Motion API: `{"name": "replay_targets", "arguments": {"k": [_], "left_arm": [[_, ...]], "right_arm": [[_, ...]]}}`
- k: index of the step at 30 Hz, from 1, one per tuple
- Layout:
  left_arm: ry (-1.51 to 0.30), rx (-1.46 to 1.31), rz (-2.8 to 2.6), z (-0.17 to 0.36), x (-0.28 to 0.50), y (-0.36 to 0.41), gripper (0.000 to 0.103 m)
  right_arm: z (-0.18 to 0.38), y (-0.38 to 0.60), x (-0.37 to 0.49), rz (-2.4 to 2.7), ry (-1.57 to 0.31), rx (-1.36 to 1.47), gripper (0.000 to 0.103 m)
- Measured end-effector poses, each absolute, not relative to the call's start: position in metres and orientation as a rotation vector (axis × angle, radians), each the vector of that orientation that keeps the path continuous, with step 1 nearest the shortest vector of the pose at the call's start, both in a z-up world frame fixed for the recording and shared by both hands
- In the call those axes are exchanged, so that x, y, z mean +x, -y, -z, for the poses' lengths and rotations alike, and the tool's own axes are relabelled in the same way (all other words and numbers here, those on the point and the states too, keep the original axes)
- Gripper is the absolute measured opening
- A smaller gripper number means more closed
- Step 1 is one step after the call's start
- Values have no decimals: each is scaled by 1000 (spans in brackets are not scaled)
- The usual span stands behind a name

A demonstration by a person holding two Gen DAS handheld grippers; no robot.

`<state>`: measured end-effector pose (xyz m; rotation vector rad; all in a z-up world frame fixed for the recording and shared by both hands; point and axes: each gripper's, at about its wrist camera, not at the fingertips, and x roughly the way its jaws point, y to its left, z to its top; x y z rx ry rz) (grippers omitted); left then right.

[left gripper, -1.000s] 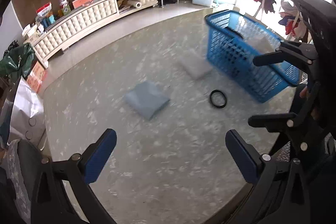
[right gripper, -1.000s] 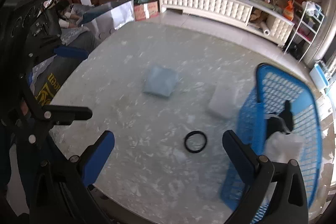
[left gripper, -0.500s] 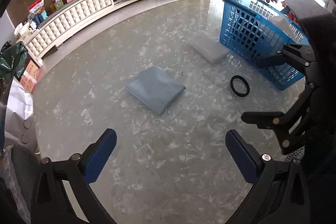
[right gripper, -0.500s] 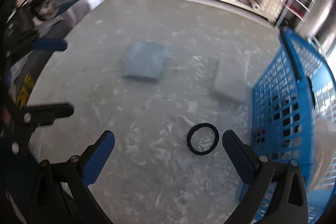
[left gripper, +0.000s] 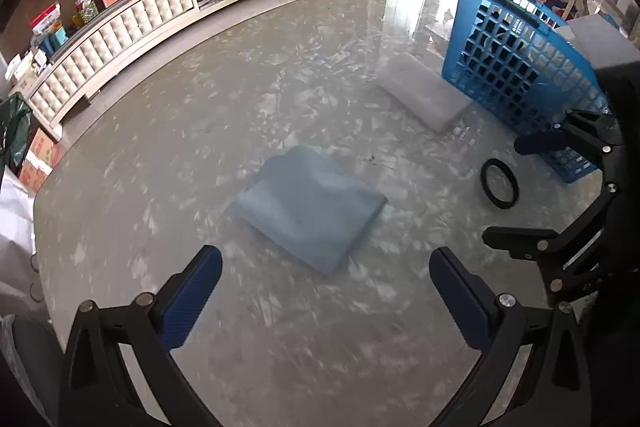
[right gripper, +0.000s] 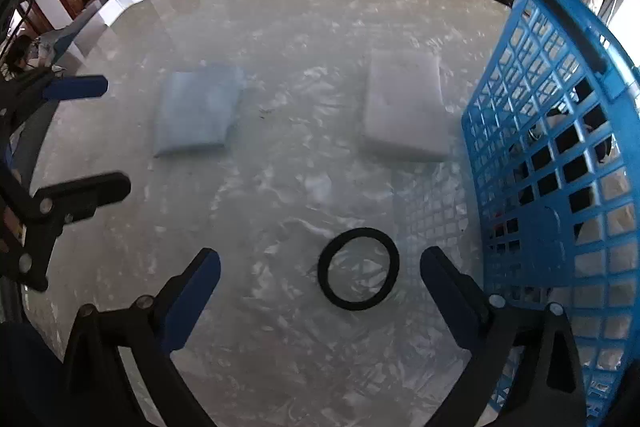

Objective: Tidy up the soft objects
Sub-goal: 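Withdraw both grippers from the basket toward the black ring and blue cloth, then grasp the black rubber ring with the right gripper while the left grasps the blue cloth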

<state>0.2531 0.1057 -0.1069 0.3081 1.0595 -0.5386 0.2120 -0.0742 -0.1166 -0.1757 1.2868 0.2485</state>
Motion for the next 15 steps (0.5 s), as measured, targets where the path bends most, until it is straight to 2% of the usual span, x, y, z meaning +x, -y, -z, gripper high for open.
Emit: {"name": "replay_targets", "arguments": {"k": [8, 15], "left_arm": [[-1053, 396, 644, 127, 272, -97, 103], [-1062, 398, 644, 141, 291, -96, 103]], "right_arm": [[138, 77, 214, -226, -1313, -154, 92], [148, 87, 211, -185, -1333, -113, 80]]}}
